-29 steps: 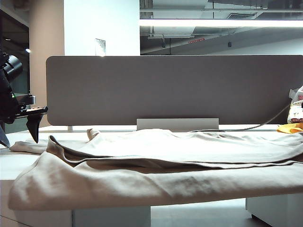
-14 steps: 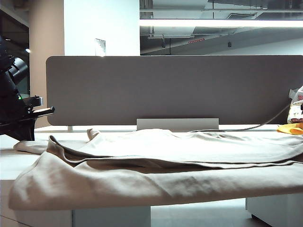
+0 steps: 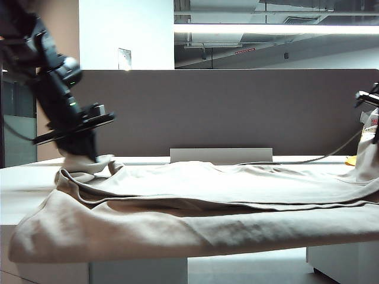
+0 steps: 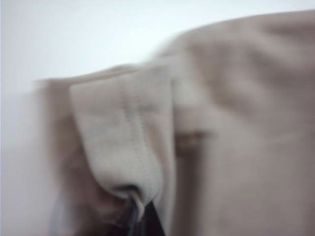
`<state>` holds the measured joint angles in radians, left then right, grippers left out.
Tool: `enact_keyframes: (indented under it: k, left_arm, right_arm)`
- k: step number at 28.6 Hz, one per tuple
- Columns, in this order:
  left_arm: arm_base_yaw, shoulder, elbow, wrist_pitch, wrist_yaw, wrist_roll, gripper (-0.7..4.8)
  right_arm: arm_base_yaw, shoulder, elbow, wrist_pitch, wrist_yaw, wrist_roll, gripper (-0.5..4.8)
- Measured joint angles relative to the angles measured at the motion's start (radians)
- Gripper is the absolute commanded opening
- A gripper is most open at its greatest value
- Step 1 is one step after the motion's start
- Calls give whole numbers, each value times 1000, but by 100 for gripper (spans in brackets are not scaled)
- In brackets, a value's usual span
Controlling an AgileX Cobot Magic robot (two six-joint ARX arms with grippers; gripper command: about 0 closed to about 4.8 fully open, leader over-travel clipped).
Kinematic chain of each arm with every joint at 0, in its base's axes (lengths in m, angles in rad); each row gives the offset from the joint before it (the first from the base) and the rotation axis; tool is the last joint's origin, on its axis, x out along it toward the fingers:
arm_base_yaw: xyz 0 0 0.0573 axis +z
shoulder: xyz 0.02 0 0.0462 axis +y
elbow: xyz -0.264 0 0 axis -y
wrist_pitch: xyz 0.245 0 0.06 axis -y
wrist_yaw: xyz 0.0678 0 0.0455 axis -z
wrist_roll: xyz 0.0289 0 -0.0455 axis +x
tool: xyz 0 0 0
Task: Fold the bottom side of the T-shirt horizontally towards the center, about one-third of the way, then fold the sleeve back towards the center, creating a straight line along the edge of the T-shirt, and finally fold the bottom of the T-shirt up towards the top, creating a neat rectangle.
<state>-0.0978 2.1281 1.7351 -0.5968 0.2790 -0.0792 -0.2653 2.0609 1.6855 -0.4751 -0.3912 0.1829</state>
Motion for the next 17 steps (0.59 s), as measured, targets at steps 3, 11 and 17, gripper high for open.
enact_keyframes:
  k: [3,11,17]
  left_arm:
    - [-76,-1,17,-3,20,0,-6]
    - [-174,-1,17,-13,26,-4,-6]
    - [-192,-1,17,-5,56,-27,-6]
  right_arm:
    - [77,-16,0,-17,-8,2,-1]
    - [238,-16,0,-34,-14,3,-1]
    - [275,-16,1,-51,-3,8,-1]
